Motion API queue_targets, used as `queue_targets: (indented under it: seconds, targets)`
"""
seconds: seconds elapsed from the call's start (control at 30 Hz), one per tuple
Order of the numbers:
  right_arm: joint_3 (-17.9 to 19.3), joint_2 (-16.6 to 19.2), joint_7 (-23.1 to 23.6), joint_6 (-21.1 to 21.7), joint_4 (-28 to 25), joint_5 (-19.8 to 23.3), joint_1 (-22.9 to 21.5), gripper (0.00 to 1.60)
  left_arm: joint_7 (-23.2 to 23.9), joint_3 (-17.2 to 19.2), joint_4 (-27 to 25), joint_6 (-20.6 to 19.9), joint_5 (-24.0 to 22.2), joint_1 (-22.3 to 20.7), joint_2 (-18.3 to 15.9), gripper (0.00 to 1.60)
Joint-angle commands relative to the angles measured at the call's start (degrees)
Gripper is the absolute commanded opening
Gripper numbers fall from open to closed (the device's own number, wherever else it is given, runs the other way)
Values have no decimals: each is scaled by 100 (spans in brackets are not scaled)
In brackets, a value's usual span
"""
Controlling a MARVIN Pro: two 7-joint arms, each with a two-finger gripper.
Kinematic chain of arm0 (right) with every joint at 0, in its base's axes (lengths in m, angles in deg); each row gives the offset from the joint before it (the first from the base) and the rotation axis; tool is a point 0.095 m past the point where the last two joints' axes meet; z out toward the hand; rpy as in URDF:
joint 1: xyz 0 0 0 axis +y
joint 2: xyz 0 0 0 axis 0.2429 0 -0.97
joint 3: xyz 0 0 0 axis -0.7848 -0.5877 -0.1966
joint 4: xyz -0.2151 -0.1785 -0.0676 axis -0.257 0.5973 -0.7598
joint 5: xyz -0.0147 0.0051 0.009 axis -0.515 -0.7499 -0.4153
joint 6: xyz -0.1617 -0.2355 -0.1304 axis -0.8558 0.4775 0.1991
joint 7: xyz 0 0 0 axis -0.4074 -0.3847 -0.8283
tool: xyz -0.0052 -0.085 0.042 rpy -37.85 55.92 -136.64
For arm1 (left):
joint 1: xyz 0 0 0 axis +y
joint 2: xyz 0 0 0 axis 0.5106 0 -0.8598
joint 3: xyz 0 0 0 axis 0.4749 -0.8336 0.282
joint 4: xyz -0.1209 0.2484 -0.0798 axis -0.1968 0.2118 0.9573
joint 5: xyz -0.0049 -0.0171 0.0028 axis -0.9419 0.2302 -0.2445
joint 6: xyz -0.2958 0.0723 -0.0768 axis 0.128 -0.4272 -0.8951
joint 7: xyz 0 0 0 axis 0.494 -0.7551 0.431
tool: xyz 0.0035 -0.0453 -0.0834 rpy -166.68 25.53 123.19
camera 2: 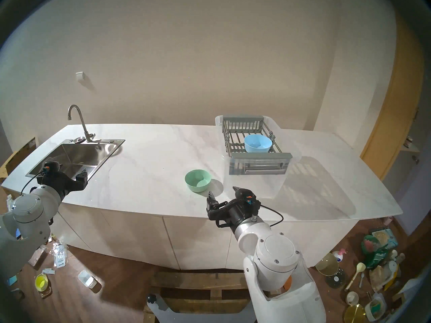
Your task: Place the plate or bowl neatly into the plate slot of the drying rack
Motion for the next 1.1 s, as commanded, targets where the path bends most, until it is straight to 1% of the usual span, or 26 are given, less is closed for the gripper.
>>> queue_targets:
  seconds: [0.0,0.13,0.4,0.53,0.73,0.8,0.87,0.9,0.93,1.07]
  targets:
    - [-261,120,-16,-18,-211,-45,-132,160,13,104,-84,54,46,-62,-24,160]
    - [-516,183,-25,-10,-232,-113,-301,160,12,102,-84,54,45,-63,-25,160]
    - [-947,266,-86,120,-150,-232,-851,160,14,106,-85,56,47,-59,-24,160]
    - [-1144,309,-12,197,-115,-312,-1119,160,14,107,-85,57,47,-58,-24,160]
    - [-1553,412,101,328,-120,-383,-1575,160,13,106,-85,56,46,-59,-24,160]
    - [-1604,415,106,369,-123,-379,-1646,160,14,106,-85,56,47,-59,-24,160]
    - [-1784,483,184,407,-119,-425,-1951,160,13,105,-85,56,46,-59,-25,160]
    - [-1784,483,184,407,-119,-425,-1951,160,13,105,-85,56,46,-59,-25,160]
    - [-1870,499,262,415,-98,-451,-2162,160,11,104,-84,55,45,-61,-25,160]
    - [-1981,534,447,408,11,-514,-2728,160,8,100,-83,53,42,-64,-27,160]
